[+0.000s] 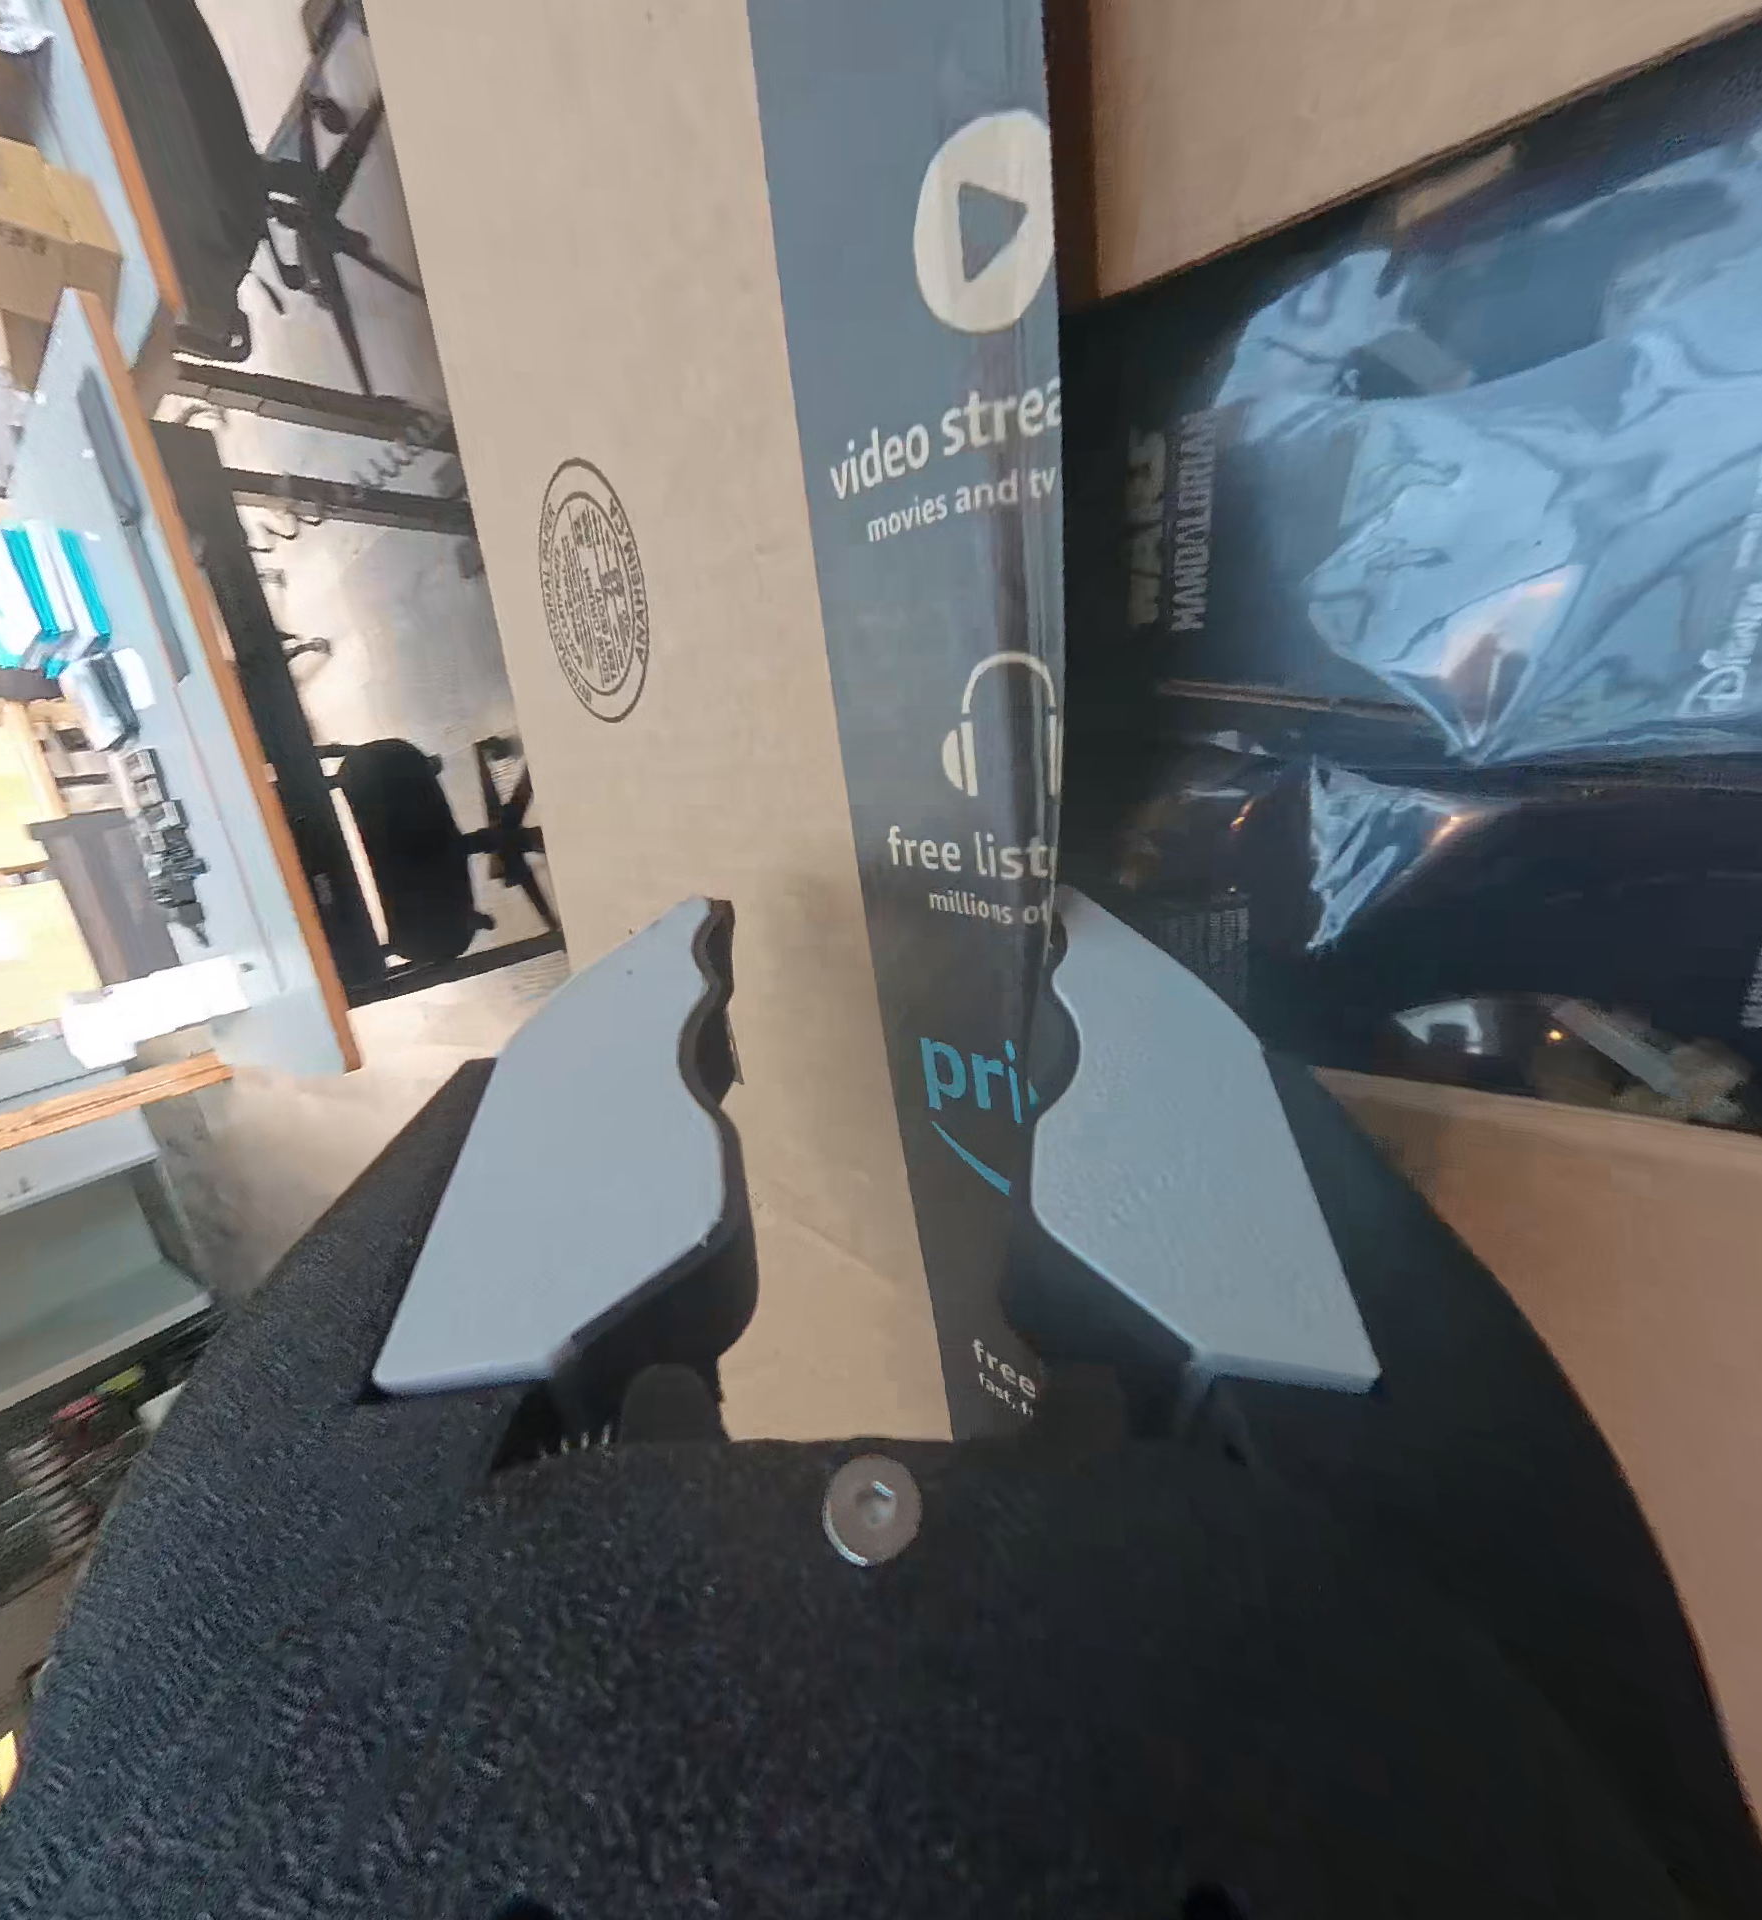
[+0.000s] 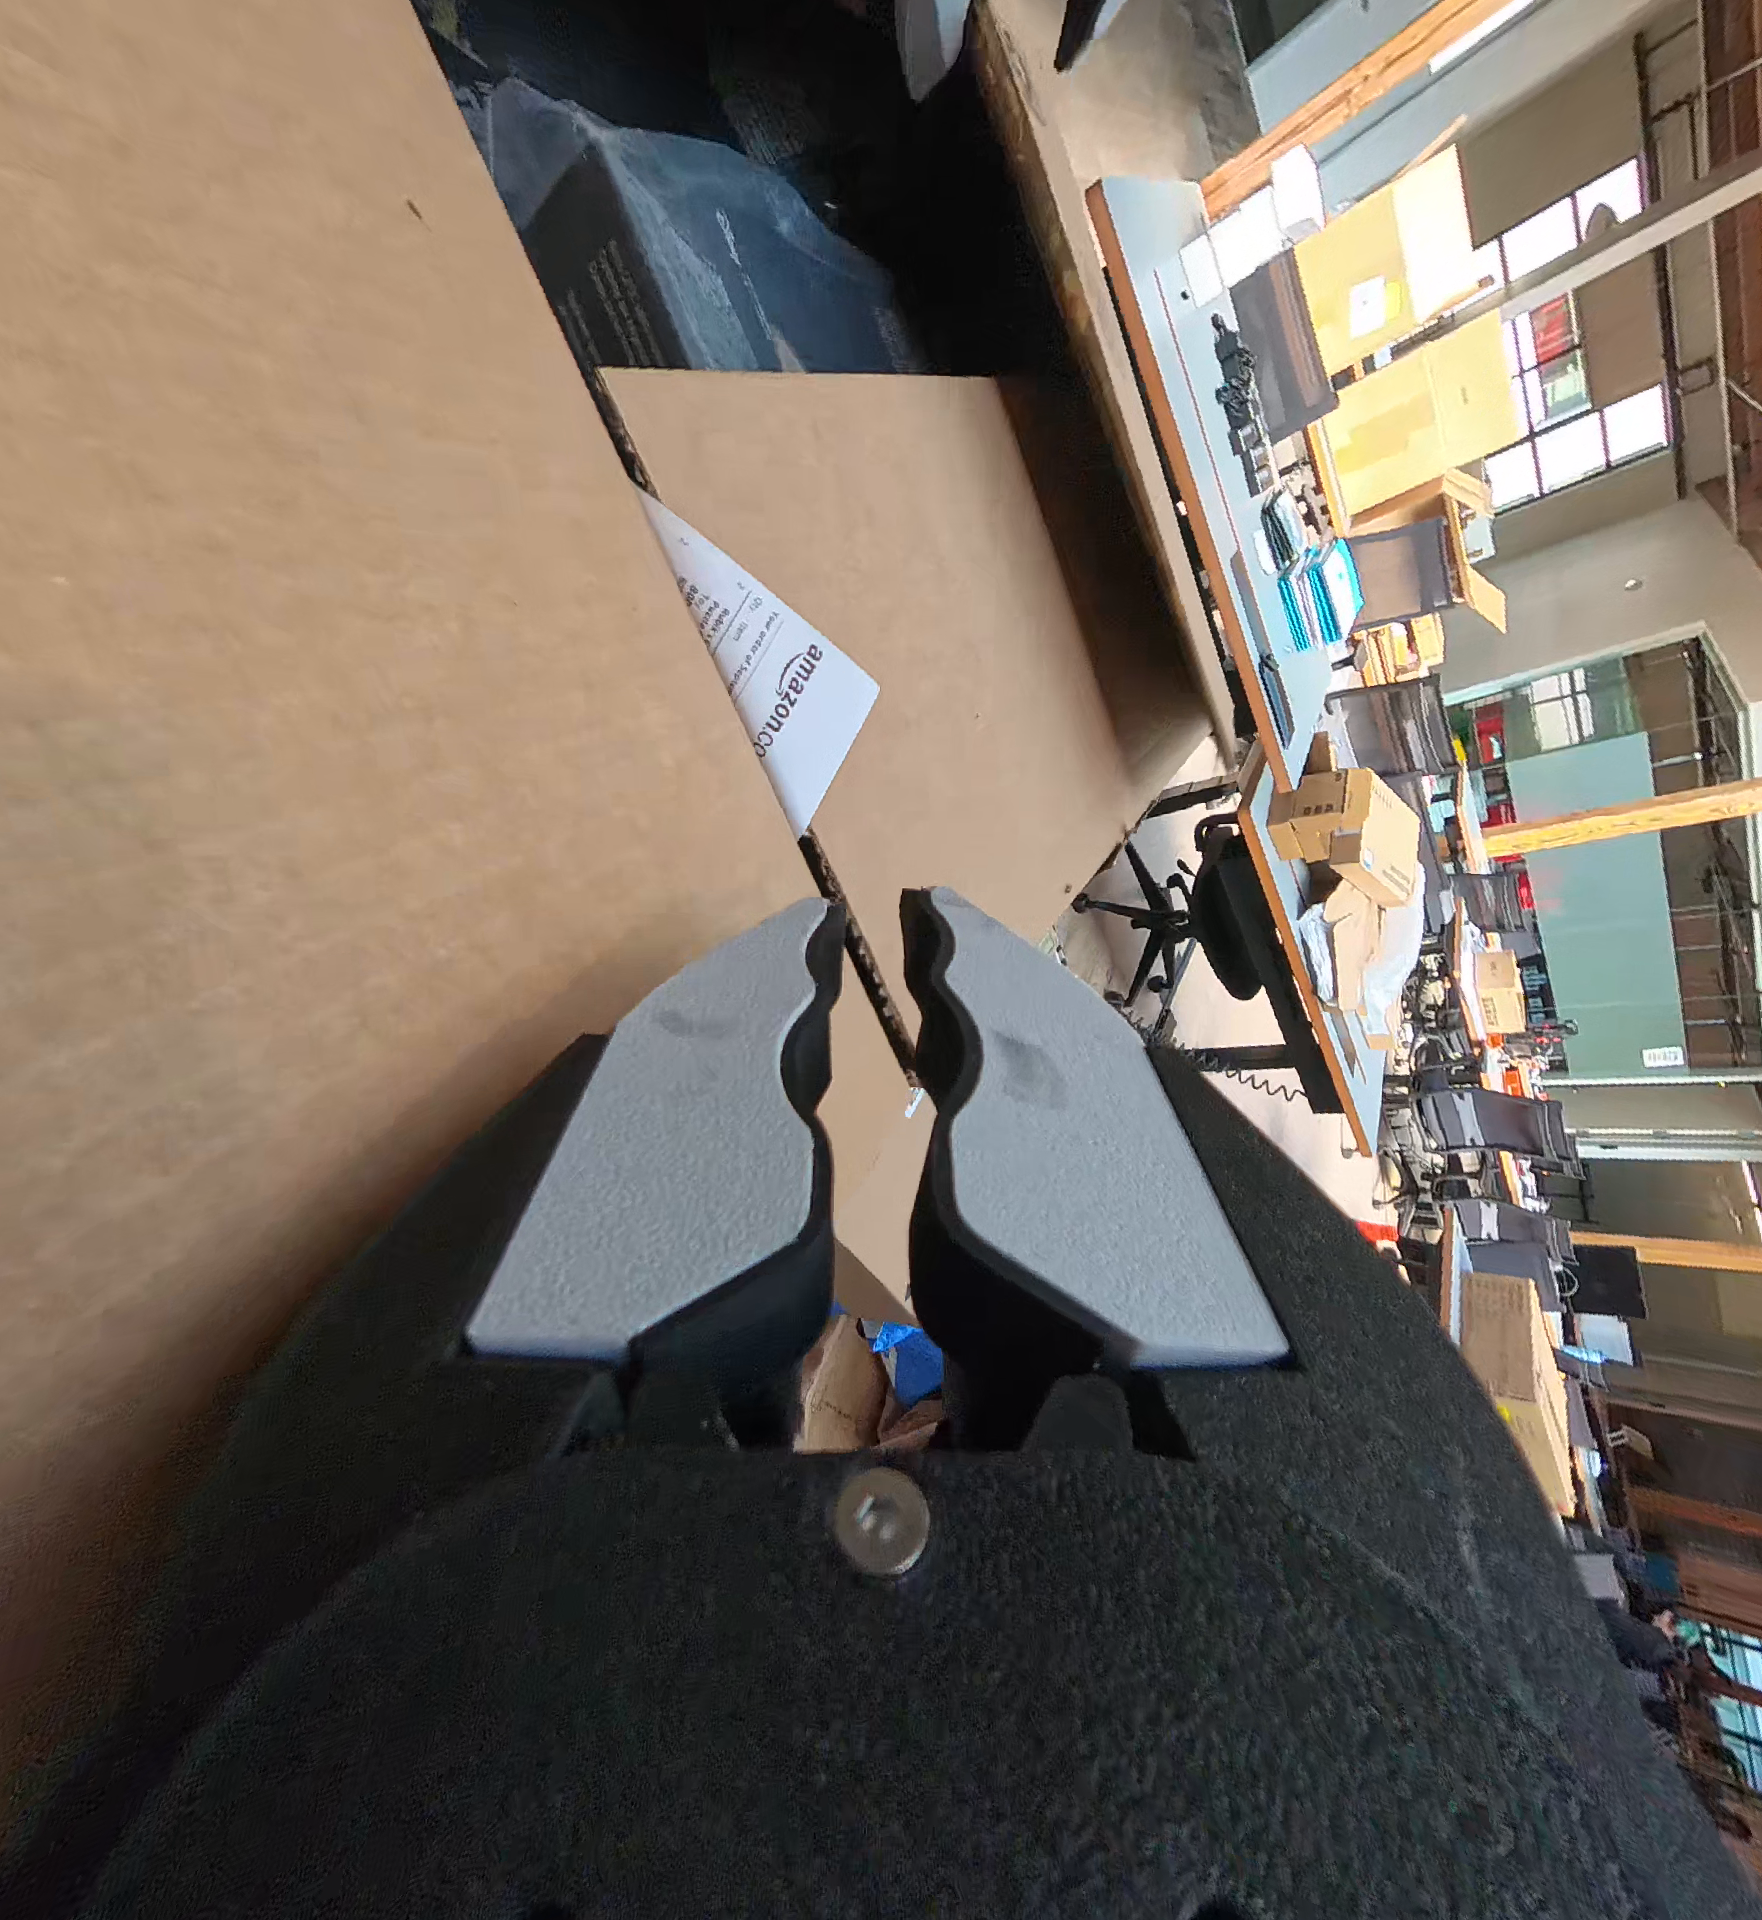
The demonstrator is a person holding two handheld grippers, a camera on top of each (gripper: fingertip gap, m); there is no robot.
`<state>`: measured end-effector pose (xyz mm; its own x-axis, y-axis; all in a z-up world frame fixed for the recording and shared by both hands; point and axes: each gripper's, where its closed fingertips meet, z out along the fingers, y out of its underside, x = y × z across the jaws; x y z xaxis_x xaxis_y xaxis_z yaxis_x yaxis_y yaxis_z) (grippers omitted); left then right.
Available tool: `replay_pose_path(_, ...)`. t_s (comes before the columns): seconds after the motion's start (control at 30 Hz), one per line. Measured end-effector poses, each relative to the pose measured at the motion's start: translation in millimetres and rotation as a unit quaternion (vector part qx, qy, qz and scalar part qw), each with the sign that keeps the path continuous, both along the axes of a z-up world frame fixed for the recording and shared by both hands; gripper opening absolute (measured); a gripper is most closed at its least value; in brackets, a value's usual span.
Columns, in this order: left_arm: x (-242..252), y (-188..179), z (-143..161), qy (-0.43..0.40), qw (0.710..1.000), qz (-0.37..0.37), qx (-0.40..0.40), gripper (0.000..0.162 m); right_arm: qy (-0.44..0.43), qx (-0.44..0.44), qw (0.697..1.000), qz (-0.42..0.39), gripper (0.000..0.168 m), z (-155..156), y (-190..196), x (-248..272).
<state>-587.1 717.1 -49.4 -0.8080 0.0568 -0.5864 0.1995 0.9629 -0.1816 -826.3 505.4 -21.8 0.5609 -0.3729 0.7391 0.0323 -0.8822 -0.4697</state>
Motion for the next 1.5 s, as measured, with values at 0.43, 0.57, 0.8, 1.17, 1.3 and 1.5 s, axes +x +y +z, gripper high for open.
replay_pose_path(0.43, 120, 8, 137, -0.130, 0.990, 0.035, -0.033, 0.015, -0.006, 0.022, 0.999, -0.046, 0.000, -15, -6, -1)
replay_pose_path(0.57, 170, 9, 133, -0.051, 0.988, 0.096, -0.110, 0.019, -0.013, 0.036, 0.998, -0.054, 0.000, -16, -8, 0)
replay_pose_path(0.8, 168, -4, 111, 0.293, 0.921, 0.134, -0.221, 0.012, -0.001, 0.055, 0.996, -0.066, 0.000, -20, -10, 2)
replay_pose_path(1.17, 167, -5, 107, 0.476, 0.841, 0.188, -0.173, 0.007, 0.026, 0.060, 0.996, -0.066, 0.000, -25, -10, 4)
replay_pose_path(1.3, 181, -4, 102, 0.486, 0.831, 0.201, -0.179, 0.007, 0.028, 0.064, 0.995, -0.071, 0.000, -25, -11, 3)
replay_pose_path(1.5, 242, -6, 70, 0.373, 0.866, 0.208, -0.260, 0.032, 0.029, 0.066, 0.994, -0.081, 0.000, -26, -11, 4)
